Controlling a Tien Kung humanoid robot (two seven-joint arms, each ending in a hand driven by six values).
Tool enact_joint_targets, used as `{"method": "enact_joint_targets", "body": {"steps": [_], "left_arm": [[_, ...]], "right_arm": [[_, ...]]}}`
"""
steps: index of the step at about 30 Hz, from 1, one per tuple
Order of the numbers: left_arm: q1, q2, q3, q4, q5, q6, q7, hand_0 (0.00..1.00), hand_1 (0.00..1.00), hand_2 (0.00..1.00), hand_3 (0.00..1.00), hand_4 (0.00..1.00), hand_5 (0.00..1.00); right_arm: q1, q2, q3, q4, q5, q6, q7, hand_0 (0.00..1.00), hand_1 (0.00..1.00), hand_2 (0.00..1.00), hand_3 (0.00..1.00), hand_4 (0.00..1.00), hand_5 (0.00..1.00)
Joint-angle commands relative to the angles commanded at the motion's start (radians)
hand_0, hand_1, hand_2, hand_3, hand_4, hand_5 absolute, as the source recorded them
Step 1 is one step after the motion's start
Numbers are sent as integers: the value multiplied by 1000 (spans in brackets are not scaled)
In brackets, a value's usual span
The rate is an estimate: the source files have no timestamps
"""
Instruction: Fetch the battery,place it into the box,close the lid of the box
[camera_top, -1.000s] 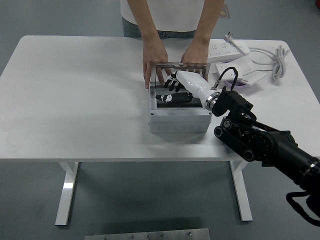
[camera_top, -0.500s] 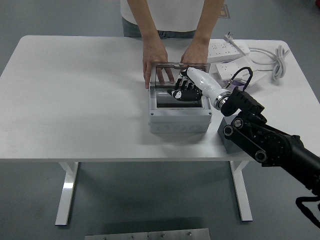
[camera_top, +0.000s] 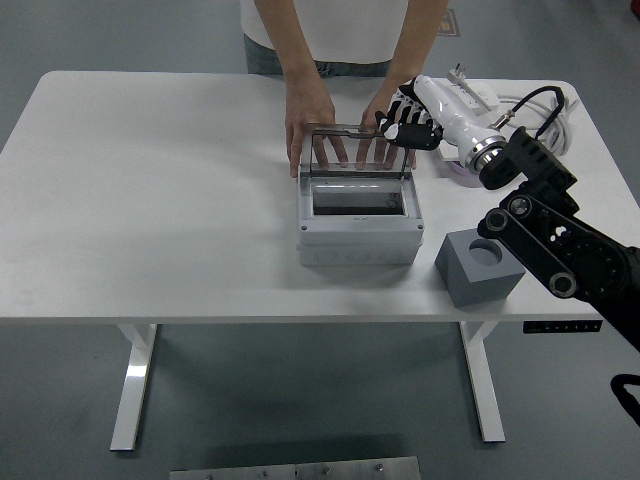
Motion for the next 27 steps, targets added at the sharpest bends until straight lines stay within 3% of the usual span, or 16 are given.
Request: {"method": "enact_joint_targets", "body": {"steps": [8,9,14,15,20,21,26,27], "left_arm": [[-10,-4,-9,-2,14,-9,0,632,698,573,541,500,2],[-12,-4,-10,-2,16,-10,0,632,698,573,541,500,2],[-20,-3,-17,-2,28,-15,0,632,698,573,541,500,2],[-21,-2,-18,-2,31,-16,0,632,698,573,541,500,2],[-31,-3,-23,-3,42,-21,0,632,698,573,541,500,2],[-32,-3,-24,-3,44,-22,0,632,698,573,541,500,2],[-37,-3,-27,-3,50,-25,0,632,698,573,541,500,2],[-37,-3,-28,-3,52,-25,0,632,698,573,541,500,2]], "right_arm": [[47,42,8,-73,-11,-20,59,74,202,250,265,472,197],[50,47,4,-79,-19,-21,62,110,227,274,291,551,188],[69,75,-19,-118,-68,-36,72,110,227,274,291,551,188],[72,81,-23,-127,-77,-40,74,256,310,398,431,681,497],[86,102,-42,-173,-96,-62,87,256,310,398,431,681,497],[89,106,-47,-183,-97,-65,90,565,398,481,471,811,671],[96,118,-68,-217,-100,-72,93,565,398,481,471,811,671],[97,121,-73,-225,-100,-74,93,670,554,611,582,998,905]]}}
